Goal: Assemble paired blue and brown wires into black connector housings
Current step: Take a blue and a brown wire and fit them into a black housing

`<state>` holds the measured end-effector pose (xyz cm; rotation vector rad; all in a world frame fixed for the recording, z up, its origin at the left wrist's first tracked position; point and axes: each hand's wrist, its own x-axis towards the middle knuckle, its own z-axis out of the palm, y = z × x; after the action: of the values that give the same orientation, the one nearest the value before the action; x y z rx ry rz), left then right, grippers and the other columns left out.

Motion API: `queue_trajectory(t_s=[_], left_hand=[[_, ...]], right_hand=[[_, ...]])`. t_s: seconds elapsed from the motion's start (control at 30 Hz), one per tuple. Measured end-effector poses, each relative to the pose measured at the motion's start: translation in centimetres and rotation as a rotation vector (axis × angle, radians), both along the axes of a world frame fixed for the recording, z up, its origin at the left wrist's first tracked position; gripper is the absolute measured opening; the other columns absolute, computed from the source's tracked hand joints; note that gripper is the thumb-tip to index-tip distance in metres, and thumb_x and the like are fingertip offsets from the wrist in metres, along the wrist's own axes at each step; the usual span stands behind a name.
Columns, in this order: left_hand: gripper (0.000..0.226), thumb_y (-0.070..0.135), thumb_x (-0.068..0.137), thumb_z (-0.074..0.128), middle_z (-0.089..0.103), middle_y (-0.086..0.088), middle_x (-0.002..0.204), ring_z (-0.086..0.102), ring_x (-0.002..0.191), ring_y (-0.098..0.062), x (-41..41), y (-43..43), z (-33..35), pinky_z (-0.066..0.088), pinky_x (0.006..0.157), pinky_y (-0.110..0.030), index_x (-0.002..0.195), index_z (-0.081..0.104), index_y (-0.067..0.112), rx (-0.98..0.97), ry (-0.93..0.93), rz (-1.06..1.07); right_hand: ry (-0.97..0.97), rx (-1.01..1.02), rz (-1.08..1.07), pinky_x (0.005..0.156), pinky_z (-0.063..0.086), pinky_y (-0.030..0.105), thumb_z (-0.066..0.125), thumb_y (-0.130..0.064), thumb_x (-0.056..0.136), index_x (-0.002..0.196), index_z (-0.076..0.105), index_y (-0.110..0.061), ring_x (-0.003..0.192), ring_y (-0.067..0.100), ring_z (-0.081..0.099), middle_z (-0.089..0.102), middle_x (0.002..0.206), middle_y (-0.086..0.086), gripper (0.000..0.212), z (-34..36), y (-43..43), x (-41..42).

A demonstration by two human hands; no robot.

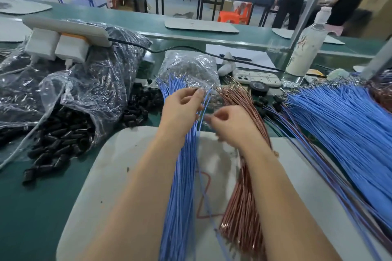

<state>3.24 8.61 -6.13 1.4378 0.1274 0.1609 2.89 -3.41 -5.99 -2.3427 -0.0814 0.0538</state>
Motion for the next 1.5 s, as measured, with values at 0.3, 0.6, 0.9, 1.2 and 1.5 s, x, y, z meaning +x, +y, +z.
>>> queue_trajectory(t_s=[0.3, 0.6, 0.9, 1.2, 1.5], left_hand=[[0.013, 0.023, 0.092, 0.060, 0.065, 0.007, 0.069, 0.057, 0.060, -0.003, 0.0, 0.6, -1.2, 0.046, 0.057, -0.017, 0.082, 0.064, 0.016, -0.172, 0.046, 0.060], [0.015, 0.023, 0.092, 0.059, 0.066, 0.005, 0.070, 0.058, 0.059, -0.003, -0.2, 0.9, -1.0, 0.046, 0.055, -0.017, 0.080, 0.065, 0.016, -0.290, 0.043, 0.091], [0.010, 0.023, 0.092, 0.058, 0.068, 0.006, 0.078, 0.061, 0.066, -0.004, -0.6, 0.8, -0.6, 0.048, 0.062, -0.017, 0.085, 0.062, 0.017, -0.280, 0.041, -0.061], [0.012, 0.022, 0.082, 0.061, 0.066, -0.011, 0.117, 0.069, 0.090, -0.023, -2.1, 0.0, 0.0, 0.057, 0.081, -0.035, 0.089, 0.060, 0.013, -0.341, 0.058, -0.730], [0.015, 0.019, 0.094, 0.053, 0.072, -0.002, 0.089, 0.060, 0.066, -0.006, -1.2, 0.4, -1.0, 0.051, 0.064, -0.015, 0.089, 0.064, 0.010, -0.024, 0.063, -0.475]], right_hand=[[0.167, -0.179, 0.144, 0.048, 0.034, 0.026, 0.068, -0.034, 0.085, 0.059, 0.053, -0.015, 0.054, 0.015, 0.048, 0.050, 0.055, -0.002, 0.036, -1.2, 2.0, -0.2], [0.111, -0.220, 0.122, 0.043, 0.029, 0.025, 0.068, -0.046, 0.083, 0.069, 0.062, -0.010, 0.048, 0.012, 0.045, 0.049, 0.053, -0.001, 0.039, -1.4, 2.3, -0.9], [0.222, 0.588, 0.121, 0.039, 0.034, 0.014, 0.059, -0.017, 0.093, 0.077, 0.061, -0.010, 0.040, 0.004, 0.042, 0.055, 0.057, -0.002, 0.018, 0.2, -1.1, -0.6], [-0.244, 1.319, -0.299, 0.039, 0.038, 0.013, 0.051, -0.010, 0.097, 0.082, 0.050, -0.017, 0.041, 0.006, 0.046, 0.065, 0.065, 0.005, 0.017, 1.0, -3.0, 0.3], [-0.391, 1.570, -0.518, 0.050, 0.048, 0.016, 0.047, -0.017, 0.100, 0.094, 0.052, -0.016, 0.052, 0.007, 0.061, 0.070, 0.067, 0.000, 0.008, 0.9, -4.5, -0.1]])
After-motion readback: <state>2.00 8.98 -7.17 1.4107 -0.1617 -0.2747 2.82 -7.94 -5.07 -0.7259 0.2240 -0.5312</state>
